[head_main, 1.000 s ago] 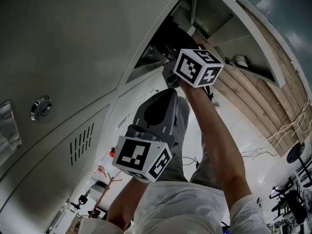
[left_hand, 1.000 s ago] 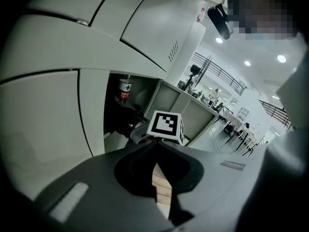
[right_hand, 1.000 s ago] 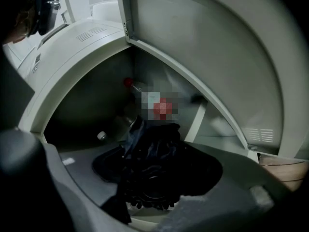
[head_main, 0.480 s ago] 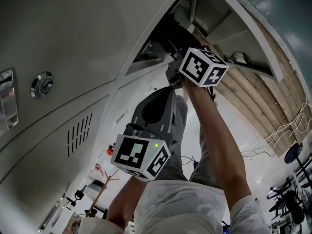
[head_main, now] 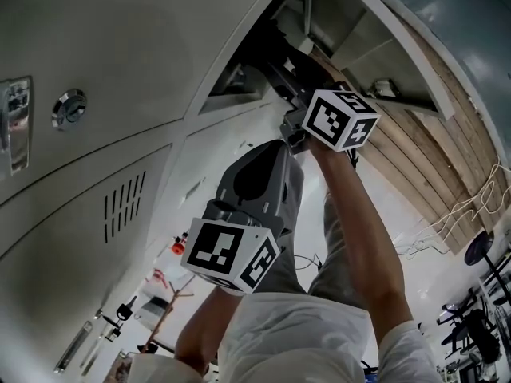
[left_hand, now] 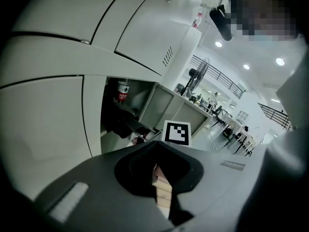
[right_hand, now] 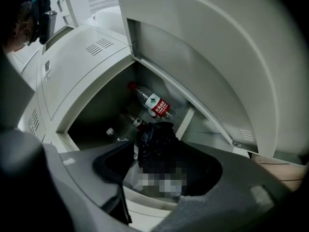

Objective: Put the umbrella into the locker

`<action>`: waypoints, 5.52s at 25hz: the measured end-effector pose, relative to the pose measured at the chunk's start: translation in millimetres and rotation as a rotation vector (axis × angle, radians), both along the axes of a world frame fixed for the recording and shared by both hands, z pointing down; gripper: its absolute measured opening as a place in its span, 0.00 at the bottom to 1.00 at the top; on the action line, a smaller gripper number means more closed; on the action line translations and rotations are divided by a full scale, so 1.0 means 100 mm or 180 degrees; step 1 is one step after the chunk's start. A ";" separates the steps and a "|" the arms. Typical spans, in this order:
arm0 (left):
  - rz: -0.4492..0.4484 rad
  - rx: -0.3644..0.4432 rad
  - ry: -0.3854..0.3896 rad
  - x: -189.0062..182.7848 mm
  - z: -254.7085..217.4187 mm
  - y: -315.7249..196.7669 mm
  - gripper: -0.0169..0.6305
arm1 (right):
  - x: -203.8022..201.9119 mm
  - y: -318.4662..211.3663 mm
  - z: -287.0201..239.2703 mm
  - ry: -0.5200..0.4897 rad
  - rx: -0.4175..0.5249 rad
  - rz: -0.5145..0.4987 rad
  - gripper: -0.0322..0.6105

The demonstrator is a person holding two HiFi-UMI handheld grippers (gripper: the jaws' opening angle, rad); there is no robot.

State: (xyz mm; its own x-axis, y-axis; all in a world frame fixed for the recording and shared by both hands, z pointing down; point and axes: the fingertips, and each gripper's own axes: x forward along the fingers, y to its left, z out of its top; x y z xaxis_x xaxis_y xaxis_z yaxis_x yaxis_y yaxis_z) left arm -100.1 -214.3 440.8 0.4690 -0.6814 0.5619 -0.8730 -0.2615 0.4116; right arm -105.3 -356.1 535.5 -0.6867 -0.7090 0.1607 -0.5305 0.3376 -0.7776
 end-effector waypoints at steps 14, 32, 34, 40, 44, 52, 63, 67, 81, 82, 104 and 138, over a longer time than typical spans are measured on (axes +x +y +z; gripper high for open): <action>0.0044 -0.0040 0.0039 -0.06 0.08 0.02 0.05 | 0.00 -0.02 0.01 0.0308 0.0145 -0.0174 0.36; 0.0199 -0.0067 0.0050 -0.16 0.09 -0.10 0.05 | -0.24 -0.20 -0.07 0.0437 0.0277 -0.0181 0.36; 0.0206 -0.0060 0.0051 -0.16 0.08 -0.11 0.05 | -0.32 -0.22 -0.07 0.0457 0.0292 -0.0212 0.36; 0.0167 -0.0049 0.0032 -0.24 0.05 -0.14 0.05 | -0.50 -0.26 -0.05 0.0455 0.0295 -0.0268 0.36; 0.0112 -0.0044 0.0028 -0.28 0.04 -0.15 0.05 | -0.54 -0.27 -0.05 0.0438 0.0303 -0.0301 0.36; 0.0009 0.0001 0.0019 -0.26 -0.04 -0.11 0.05 | -0.40 -0.23 -0.08 0.0461 0.0246 -0.0213 0.43; -0.0055 0.0110 -0.0046 -0.12 -0.19 -0.01 0.05 | -0.15 0.12 -0.36 0.0794 0.0471 -0.0522 0.44; -0.0132 0.0165 -0.0070 -0.12 -0.29 0.02 0.05 | -0.06 0.27 -0.53 0.0933 0.0609 -0.0608 0.44; -0.0492 0.0379 -0.0076 -0.14 -0.71 0.24 0.05 | 0.32 0.79 -1.13 0.1176 0.0746 -0.0729 0.27; -0.0502 0.0400 -0.0074 -0.13 -0.75 0.25 0.05 | 0.36 0.81 -1.17 0.1227 0.0758 -0.0711 0.27; -0.0921 0.0861 -0.0149 0.10 -1.62 0.79 0.05 | 1.23 1.71 -2.24 0.1639 0.1256 -0.0665 0.16; -0.0572 0.1781 -0.0349 0.75 -2.85 1.92 0.05 | 2.52 3.02 -3.95 0.1607 0.1908 -0.0257 0.04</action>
State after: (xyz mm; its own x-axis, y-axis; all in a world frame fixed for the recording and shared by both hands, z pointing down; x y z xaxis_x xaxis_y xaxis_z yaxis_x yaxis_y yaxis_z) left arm -24.6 -22.3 155.4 0.2786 -0.9511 0.1333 -0.9533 -0.2569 0.1589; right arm 146.2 -54.4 140.8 -0.6856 -0.7244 0.0728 -0.7270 0.6757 -0.1223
